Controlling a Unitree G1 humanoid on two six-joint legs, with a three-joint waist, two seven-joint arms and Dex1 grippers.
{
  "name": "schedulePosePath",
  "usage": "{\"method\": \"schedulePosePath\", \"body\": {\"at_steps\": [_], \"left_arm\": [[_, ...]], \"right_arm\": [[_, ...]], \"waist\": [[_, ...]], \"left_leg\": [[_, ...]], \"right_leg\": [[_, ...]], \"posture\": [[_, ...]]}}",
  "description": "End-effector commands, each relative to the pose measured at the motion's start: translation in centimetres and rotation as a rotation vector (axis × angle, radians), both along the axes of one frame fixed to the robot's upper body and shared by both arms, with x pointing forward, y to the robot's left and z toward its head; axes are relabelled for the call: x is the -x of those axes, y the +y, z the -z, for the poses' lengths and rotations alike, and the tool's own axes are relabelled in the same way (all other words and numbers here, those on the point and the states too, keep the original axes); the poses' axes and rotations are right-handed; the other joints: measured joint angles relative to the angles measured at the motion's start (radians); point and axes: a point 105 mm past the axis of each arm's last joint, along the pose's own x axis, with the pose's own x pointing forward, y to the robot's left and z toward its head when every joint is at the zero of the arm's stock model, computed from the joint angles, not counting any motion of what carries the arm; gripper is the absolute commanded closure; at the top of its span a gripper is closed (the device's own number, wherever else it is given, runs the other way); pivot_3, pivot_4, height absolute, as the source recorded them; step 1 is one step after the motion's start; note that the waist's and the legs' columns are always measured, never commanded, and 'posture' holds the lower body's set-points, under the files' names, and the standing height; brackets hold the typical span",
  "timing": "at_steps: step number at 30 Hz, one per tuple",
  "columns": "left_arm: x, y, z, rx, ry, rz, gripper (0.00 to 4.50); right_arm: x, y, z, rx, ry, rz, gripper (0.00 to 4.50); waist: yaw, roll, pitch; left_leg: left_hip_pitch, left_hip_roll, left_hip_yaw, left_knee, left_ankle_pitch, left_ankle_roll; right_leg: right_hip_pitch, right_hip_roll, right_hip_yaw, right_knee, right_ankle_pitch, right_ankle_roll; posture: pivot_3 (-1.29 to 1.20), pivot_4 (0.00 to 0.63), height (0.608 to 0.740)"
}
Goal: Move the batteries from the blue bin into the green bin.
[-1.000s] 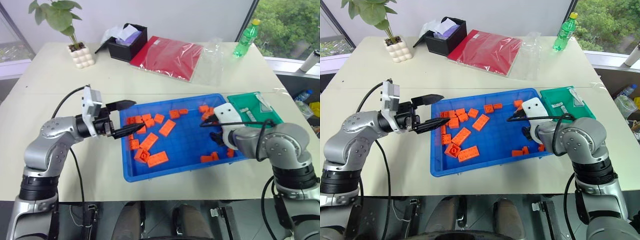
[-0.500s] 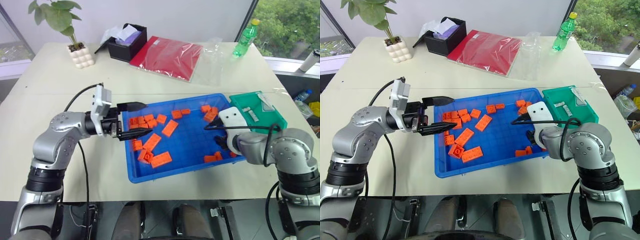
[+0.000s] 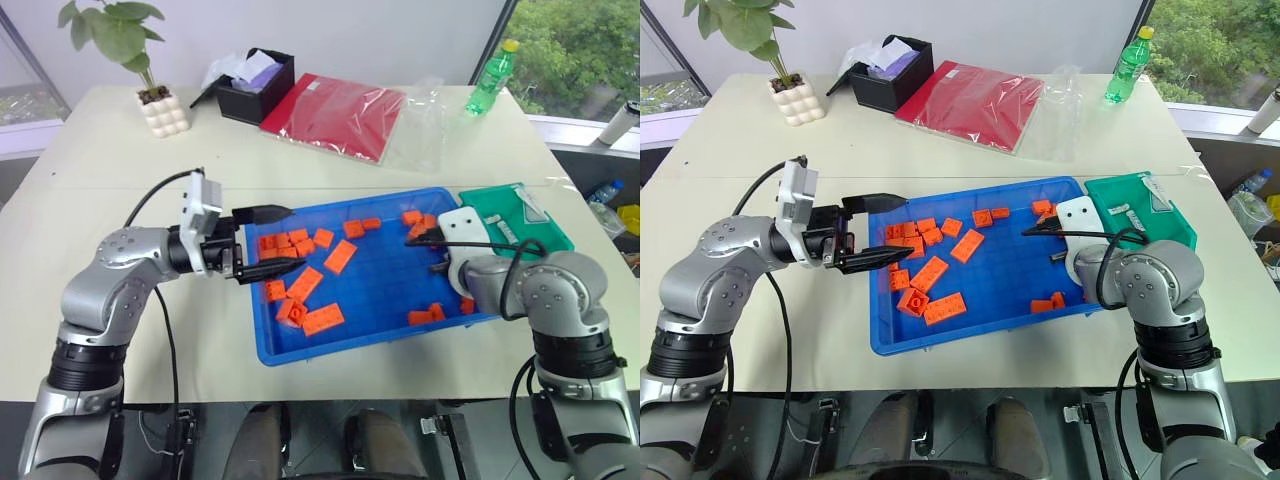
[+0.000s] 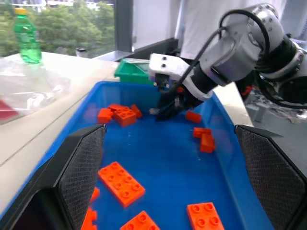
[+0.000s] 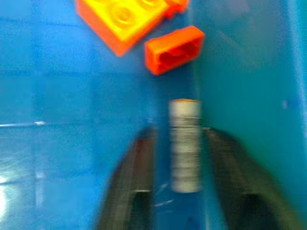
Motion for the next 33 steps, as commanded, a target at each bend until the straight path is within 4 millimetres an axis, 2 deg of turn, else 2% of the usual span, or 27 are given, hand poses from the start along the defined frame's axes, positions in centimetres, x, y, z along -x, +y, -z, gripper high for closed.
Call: {"method": "schedulePosePath", "body": {"at_steps": [1, 7, 11, 17, 21, 24, 27, 29, 33], "left_arm": [[0.5, 0.1, -1.4, 0.014, -0.058, 0.002, 0.00], [0.3, 0.1, -1.7, 0.022, -0.069, -0.004, 0.00], [0.3, 0.1, -1.6, 0.023, -0.067, -0.005, 0.00], [0.3, 0.1, -1.2, 0.025, -0.045, 0.008, 0.00], [-0.2, -0.1, -0.8, 0.037, -0.019, 0.027, 0.00], [-1.1, 0.0, -0.6, 0.049, -0.009, 0.022, 0.00], [-2.3, 0.0, -0.6, 0.074, -0.014, 0.002, 0.00], [-2.8, -0.1, -0.6, 0.083, -0.014, 0.003, 0.00], [-3.3, -0.3, -0.8, 0.084, -0.019, 0.015, 0.00]], "right_arm": [[0.3, -0.6, 1.5, -0.001, 0.062, 0.033, 4.47], [0.1, -0.4, 1.4, 0.003, 0.048, 0.035, 4.47], [-0.6, 0.3, -0.2, -0.014, -0.011, 0.007, 4.47], [-1.4, 2.7, -4.4, -0.067, -0.151, -0.095, 4.47], [-1.7, 4.3, -8.7, -0.101, -0.258, -0.189, 4.47], [-1.9, 3.6, -11.8, -0.071, -0.311, -0.203, 4.47], [-1.7, 2.4, -13.4, -0.030, -0.333, -0.189, 4.47], [-1.5, 0.8, -13.7, 0.000, -0.330, -0.145, 4.47], [-0.8, -2.7, -12.3, 0.059, -0.286, -0.040, 4.47]], "waist": [[0.000, 0.000, 0.000], [-0.001, -0.001, -0.001], [-0.001, -0.001, -0.001], [-0.006, 0.001, 0.001], [-0.006, 0.003, 0.001], [-0.001, 0.003, 0.002], [0.005, 0.003, 0.002], [0.000, 0.002, 0.001], [-0.001, 0.002, 0.001]], "left_leg": [[0.000, 0.000, 0.000, 0.000, 0.000, 0.000], [0.000, 0.000, 0.000, 0.000, 0.000, 0.000], [0.000, 0.000, 0.000, 0.000, 0.000, 0.000], [-0.001, 0.000, 0.001, -0.001, 0.000, 0.000], [-0.001, 0.000, 0.001, -0.001, 0.000, 0.000], [-0.001, 0.000, 0.001, -0.001, 0.000, 0.000], [-0.002, -0.001, 0.001, -0.001, 0.000, 0.000], [-0.002, 0.000, 0.001, -0.001, 0.000, 0.001], [-0.002, 0.000, 0.001, -0.001, 0.000, 0.001]], "right_leg": [[0.000, 0.000, 0.000, 0.000, 0.000, 0.000], [0.000, 0.000, 0.000, 0.000, 0.000, 0.000], [0.000, 0.000, 0.000, 0.000, 0.000, 0.000], [-0.003, 0.000, 0.000, 0.001, 0.000, 0.000], [-0.003, 0.000, 0.000, 0.001, 0.000, 0.000], [-0.003, 0.000, 0.000, 0.001, 0.000, 0.000], [-0.003, -0.001, 0.000, 0.001, 0.000, 0.000], [-0.003, 0.000, 0.000, 0.000, 0.000, 0.000], [-0.004, 0.000, 0.000, 0.000, 0.000, 0.000]], "posture": [[0.00, 0.150, 0.740], [0.00, 0.150, 0.740], [0.00, 0.150, 0.740], [0.00, 0.150, 0.740], [0.00, 0.150, 0.740], [0.00, 0.150, 0.740], [0.00, 0.150, 0.740], [0.00, 0.150, 0.740], [0.00, 0.150, 0.740]]}}
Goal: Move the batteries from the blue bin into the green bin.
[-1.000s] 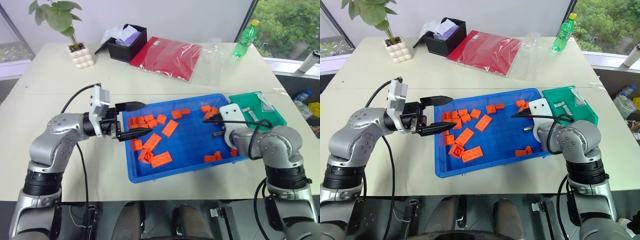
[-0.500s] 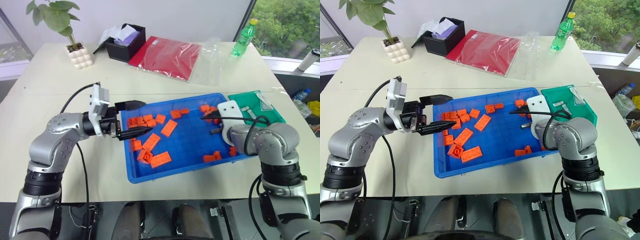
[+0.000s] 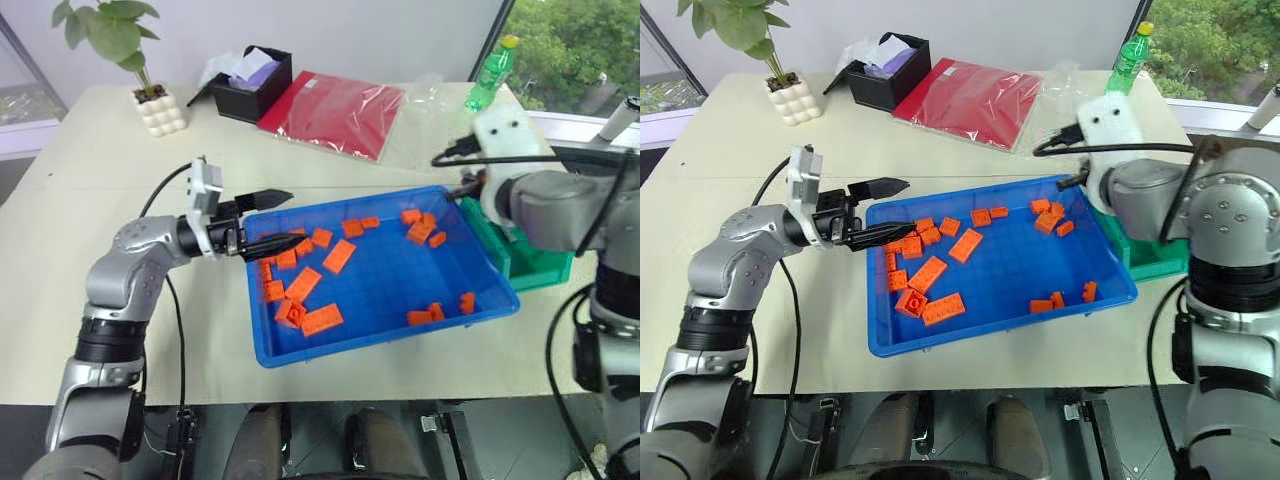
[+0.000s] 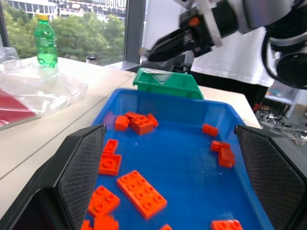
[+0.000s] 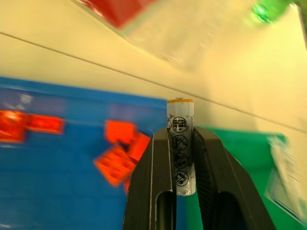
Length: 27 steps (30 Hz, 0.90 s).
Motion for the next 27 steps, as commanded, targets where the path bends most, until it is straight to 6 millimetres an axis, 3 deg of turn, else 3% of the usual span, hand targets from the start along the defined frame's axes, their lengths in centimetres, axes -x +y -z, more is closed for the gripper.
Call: {"method": "schedulePosePath", "body": {"at_steps": [1, 6, 14, 23, 27], "left_arm": [[-0.1, -0.1, -1.0, -0.005, -0.052, 0.018, 0.00], [0.0, 0.1, -1.4, -0.011, -0.063, 0.029, 0.00], [0.4, 0.1, -2.1, -0.006, -0.078, 0.022, 0.00], [0.2, 0.6, -2.5, -0.006, -0.077, -0.048, 0.00], [-0.4, 1.4, -2.9, 0.003, -0.091, -0.125, 0.00]], "right_arm": [[0.8, -2.8, 0.2, 0.026, -0.005, 0.091, 4.47], [1.3, -5.3, 1.8, 0.055, 0.031, 0.181, 4.47], [0.5, -7.7, 3.9, 0.089, 0.041, 0.258, 4.47], [-0.2, -7.3, 4.2, 0.077, 0.026, 0.231, 0.07], [-1.2, -6.0, 2.4, 0.101, -0.050, 0.150, 0.02]], "waist": [[0.000, 0.000, 0.000], [-0.004, 0.001, 0.000], [0.001, 0.001, 0.000], [-0.002, 0.001, 0.000], [-0.002, 0.001, 0.000]], "left_leg": [[0.000, 0.000, 0.000, 0.000, 0.000, 0.000], [0.000, 0.000, 0.001, 0.000, 0.000, 0.000], [0.000, 0.000, 0.001, 0.000, 0.000, 0.000], [0.000, 0.000, 0.000, 0.000, 0.000, 0.000], [0.000, 0.000, 0.001, 0.000, 0.000, 0.000]], "right_leg": [[0.000, 0.000, 0.000, 0.000, 0.000, 0.000], [0.000, 0.000, 0.000, 0.000, 0.000, 0.000], [0.000, 0.000, 0.001, 0.000, 0.000, 0.000], [0.000, 0.000, 0.001, 0.000, 0.000, 0.000], [0.000, 0.000, 0.001, 0.001, 0.000, 0.000]], "posture": [[0.00, 0.150, 0.740], [0.00, 0.150, 0.740], [0.00, 0.150, 0.740], [0.00, 0.150, 0.740], [0.00, 0.150, 0.740]]}}
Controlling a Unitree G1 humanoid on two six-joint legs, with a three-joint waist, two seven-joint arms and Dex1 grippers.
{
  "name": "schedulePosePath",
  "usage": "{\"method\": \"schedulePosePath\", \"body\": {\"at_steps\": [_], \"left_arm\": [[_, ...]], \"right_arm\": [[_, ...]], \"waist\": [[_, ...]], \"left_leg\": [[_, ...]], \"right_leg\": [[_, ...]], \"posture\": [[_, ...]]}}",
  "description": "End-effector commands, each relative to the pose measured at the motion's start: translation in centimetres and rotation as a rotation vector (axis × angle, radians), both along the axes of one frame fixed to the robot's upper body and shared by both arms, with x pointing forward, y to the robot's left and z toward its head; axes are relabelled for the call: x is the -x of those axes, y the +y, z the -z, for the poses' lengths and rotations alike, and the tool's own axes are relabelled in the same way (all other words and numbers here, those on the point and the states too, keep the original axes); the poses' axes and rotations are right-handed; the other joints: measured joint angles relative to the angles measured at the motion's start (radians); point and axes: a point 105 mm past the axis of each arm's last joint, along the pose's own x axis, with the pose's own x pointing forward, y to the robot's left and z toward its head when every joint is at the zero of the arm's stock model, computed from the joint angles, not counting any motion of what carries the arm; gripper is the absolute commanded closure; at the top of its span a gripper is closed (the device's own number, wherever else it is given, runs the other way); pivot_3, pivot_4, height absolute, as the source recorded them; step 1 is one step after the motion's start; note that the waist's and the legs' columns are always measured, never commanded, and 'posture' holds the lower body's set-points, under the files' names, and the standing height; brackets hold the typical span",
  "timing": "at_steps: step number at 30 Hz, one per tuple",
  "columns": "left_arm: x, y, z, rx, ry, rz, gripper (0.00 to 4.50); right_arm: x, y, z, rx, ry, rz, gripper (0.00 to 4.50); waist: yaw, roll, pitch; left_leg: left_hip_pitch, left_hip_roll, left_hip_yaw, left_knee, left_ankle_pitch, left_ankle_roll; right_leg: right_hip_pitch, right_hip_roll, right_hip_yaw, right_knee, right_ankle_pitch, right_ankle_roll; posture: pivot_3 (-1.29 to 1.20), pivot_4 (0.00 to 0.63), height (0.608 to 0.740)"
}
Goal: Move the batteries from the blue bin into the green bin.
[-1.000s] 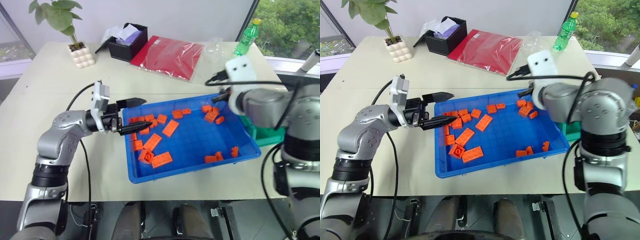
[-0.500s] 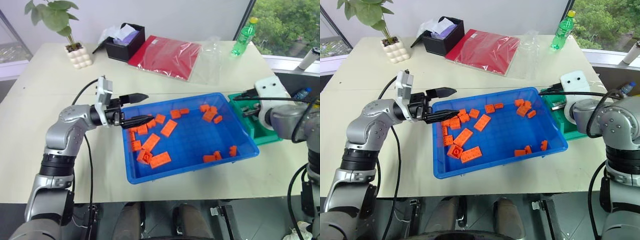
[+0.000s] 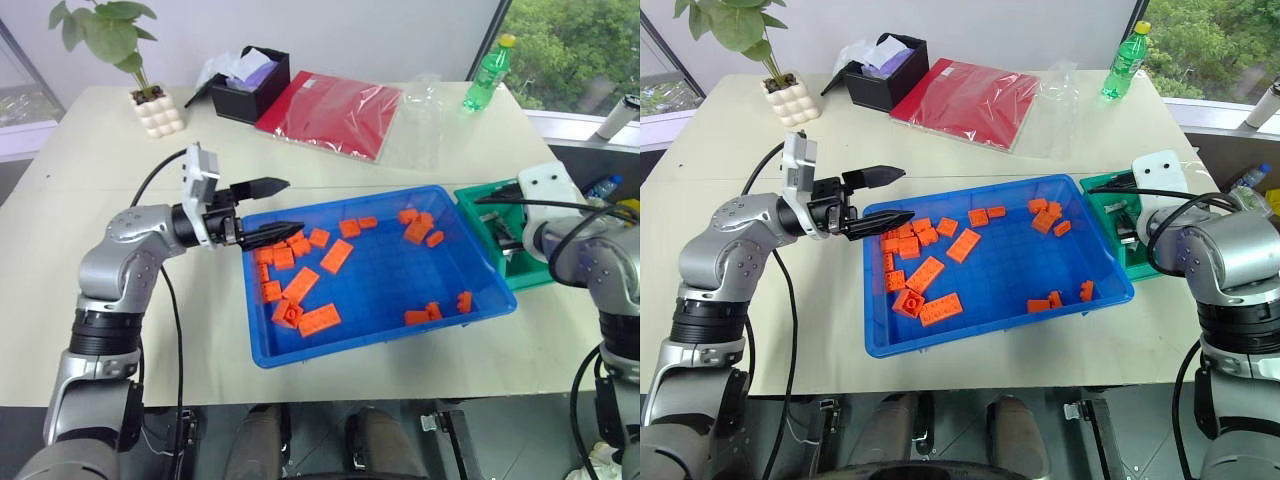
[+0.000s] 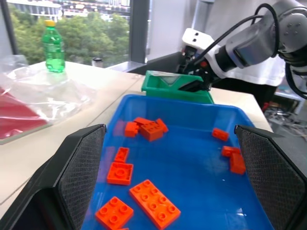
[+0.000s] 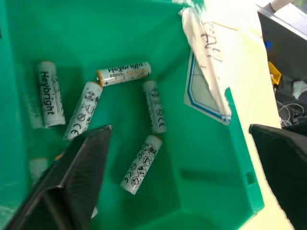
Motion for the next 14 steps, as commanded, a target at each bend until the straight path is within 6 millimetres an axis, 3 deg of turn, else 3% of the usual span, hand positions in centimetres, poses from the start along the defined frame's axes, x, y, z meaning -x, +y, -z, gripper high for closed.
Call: {"method": "schedulePosePath", "body": {"at_steps": [1, 6, 14], "left_arm": [[-0.1, 1.2, -1.8, 0.026, -0.076, -0.085, 0.00], [-0.5, 3.6, -3.8, 0.093, -0.132, -0.248, 0.00], [0.5, 8.0, -4.5, 0.118, -0.172, -0.571, 0.00]], "right_arm": [[-1.4, 1.7, -3.5, 0.055, -0.149, -0.101, 0.02], [-3.2, 3.6, -7.4, 0.109, -0.404, -0.189, 0.02], [-4.1, 4.7, -7.1, 0.033, -0.579, -0.238, 0.02]], "waist": [[-0.002, 0.000, 0.000], [-0.001, 0.000, 0.000], [0.002, 0.000, 0.000]], "left_leg": [[0.000, 0.000, 0.000, 0.000, 0.000, 0.000], [0.000, 0.000, 0.000, 0.000, 0.000, 0.000], [0.000, 0.000, 0.000, 0.000, 0.003, -0.006]], "right_leg": [[0.000, 0.000, 0.000, 0.000, 0.000, 0.000], [-0.001, 0.000, 0.000, 0.000, 0.000, 0.000], [0.000, -0.001, 0.000, 0.001, 0.000, 0.000]], "posture": [[0.00, 0.150, 0.740], [0.00, 0.150, 0.740], [0.00, 0.150, 0.740]]}}
